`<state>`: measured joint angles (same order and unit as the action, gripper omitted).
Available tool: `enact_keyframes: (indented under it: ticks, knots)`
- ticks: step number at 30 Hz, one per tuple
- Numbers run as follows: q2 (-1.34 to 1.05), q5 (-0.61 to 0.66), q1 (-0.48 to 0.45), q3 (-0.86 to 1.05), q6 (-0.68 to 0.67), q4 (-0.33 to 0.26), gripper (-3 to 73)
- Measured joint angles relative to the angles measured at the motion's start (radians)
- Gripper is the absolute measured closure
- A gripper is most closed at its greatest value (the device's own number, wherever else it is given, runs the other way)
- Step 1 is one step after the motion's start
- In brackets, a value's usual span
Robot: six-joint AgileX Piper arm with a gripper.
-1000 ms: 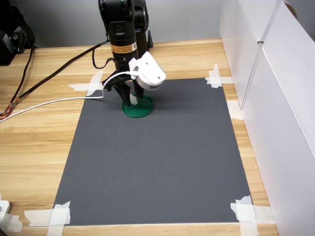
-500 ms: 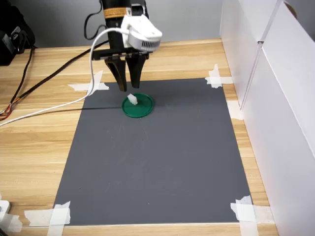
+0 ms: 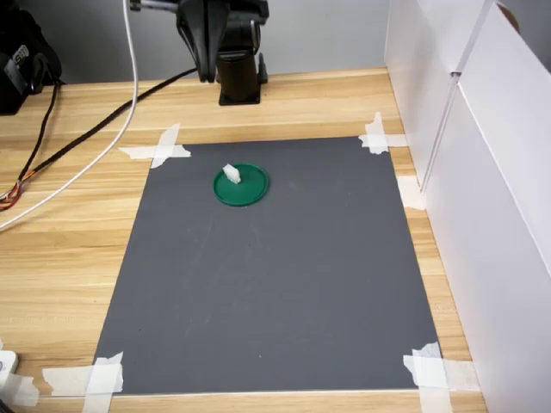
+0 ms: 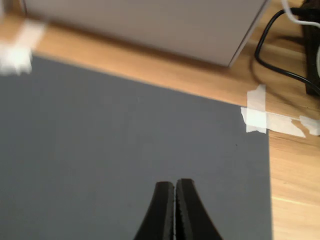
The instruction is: Grasp a white terminal and put it in the green lid.
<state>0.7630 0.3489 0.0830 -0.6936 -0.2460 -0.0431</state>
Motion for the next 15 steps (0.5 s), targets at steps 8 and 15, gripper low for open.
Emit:
enact_keyframes:
  ticks: [8,15]
  knots:
    - [-0.142,0.145,0.0,0.01,0.221,0.151,71.5]
    - [-0.276,0.287,0.0,0.036,0.239,0.174,71.5]
